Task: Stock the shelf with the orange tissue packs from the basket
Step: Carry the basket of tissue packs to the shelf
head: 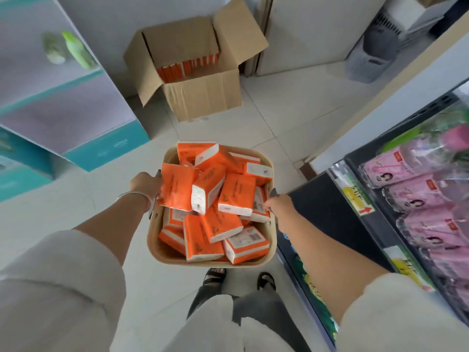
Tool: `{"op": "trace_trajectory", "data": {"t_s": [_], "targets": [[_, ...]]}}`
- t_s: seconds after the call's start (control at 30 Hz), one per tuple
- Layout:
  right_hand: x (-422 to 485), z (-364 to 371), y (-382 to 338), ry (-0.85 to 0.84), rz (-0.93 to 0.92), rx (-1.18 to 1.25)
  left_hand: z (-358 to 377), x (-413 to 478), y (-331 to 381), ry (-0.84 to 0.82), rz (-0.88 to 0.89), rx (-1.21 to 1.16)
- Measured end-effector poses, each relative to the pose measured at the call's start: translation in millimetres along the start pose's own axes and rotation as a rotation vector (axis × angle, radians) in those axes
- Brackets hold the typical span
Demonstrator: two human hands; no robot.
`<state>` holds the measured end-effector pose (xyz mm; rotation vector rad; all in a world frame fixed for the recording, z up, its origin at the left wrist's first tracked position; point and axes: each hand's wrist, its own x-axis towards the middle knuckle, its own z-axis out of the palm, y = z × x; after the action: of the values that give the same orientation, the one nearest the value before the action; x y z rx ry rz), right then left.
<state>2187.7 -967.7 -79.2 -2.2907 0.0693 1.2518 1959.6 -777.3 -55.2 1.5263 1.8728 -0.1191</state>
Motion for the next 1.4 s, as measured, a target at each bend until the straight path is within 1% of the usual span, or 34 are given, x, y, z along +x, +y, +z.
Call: {"op": "trace_trajectory", "data": {"t_s": [0.27, 0.5, 0.63, 0.83, 1.03, 1.1, 1.23, 1.4], "targets": [[17.1, -18.1, 26.5, -0.112, -0.076, -0.07, 35.7, -39.8, -32.2, 0.062, -0.139, -0.164], [24.5, -39.5, 61.2, -0.223, -0.185, -0.072, 79.3, -84.2, -80.7, 0.168, -0.172, -0.292], [25.7, -40.1, 75.8, -0.277, -0.213, -0.107, 99.3, -98.6, -98.2, 0.186, -0.196, -0.346], [42.1, -22.1, 100.2, -0.321, -0.135, -0.085, 130.2, -80.1, -112.5, 0.141, -0.233, -0.289], [84.2, 7.2, 127.5, -0.285, -0.043, -0.064, 181.9, -36.9, -125.8, -0.005, -0.283, -0.084], [102.5, 17.8, 138.1, -0.272, -0.038, -0.072, 203.0, -24.5, -135.8, -0.048, -0.313, -0.048], [141.0, 35.4, 156.3, -0.242, -0.031, -0.068, 248.4, -2.5, -154.3, -0.073, -0.347, -0.05], [184.5, 52.8, 174.2, -0.256, -0.027, -0.069, 292.2, 27.0, -163.8, -0.07, -0.334, -0.079]]}}
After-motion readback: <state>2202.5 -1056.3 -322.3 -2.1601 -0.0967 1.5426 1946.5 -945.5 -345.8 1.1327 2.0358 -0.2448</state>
